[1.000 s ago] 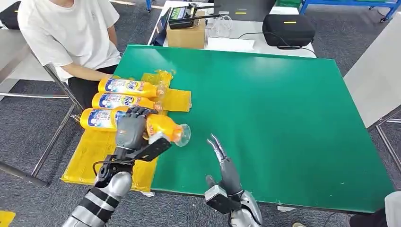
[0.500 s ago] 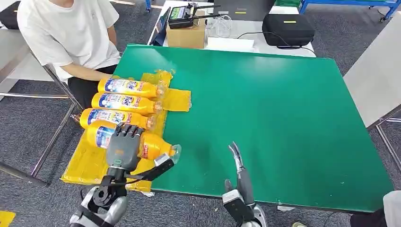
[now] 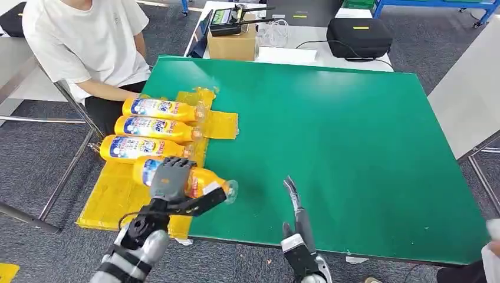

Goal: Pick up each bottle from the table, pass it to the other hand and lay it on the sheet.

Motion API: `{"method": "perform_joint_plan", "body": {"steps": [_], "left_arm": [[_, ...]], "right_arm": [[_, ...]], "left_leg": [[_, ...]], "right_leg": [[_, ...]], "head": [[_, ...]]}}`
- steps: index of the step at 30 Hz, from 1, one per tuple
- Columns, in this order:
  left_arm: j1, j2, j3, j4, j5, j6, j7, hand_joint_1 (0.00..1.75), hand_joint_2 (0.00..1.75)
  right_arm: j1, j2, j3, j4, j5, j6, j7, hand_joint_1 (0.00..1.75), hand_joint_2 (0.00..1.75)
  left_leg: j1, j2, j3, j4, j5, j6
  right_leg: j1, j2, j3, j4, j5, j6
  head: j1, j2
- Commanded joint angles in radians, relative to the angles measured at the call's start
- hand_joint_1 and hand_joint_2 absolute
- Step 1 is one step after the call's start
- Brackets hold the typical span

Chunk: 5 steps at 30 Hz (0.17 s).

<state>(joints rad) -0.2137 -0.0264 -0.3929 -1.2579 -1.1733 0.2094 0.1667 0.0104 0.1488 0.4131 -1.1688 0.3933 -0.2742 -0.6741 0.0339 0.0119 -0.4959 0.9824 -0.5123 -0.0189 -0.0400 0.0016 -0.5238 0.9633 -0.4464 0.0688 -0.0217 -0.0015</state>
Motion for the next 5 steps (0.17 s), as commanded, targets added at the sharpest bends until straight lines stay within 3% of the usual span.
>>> {"method": "perform_joint_plan", "body": {"steps": [1, 5], "left_arm": [[-0.337, -0.059, -0.016, 0.565, 0.05, 0.045, 0.038, 1.75, 1.75], [-0.392, -0.072, -0.029, 0.677, 0.011, 0.019, 0.095, 1.75, 1.75]], "right_arm": [[-0.097, 0.024, 0.032, 0.116, -0.018, 0.058, -0.008, 0.0, 0.0], [-0.103, 0.032, 0.038, 0.142, -0.025, 0.074, -0.008, 0.0, 0.0]], "left_leg": [[0.001, -0.005, 0.003, -0.003, 0.001, 0.003], [0.0, -0.003, 0.002, -0.001, 0.001, 0.002]], "right_leg": [[0.001, -0.004, 0.004, -0.003, 0.0, -0.005], [0.001, -0.003, 0.003, -0.001, 0.0, -0.003]], "head": [[0.0, 0.0], [0.0, 0.0]]}}
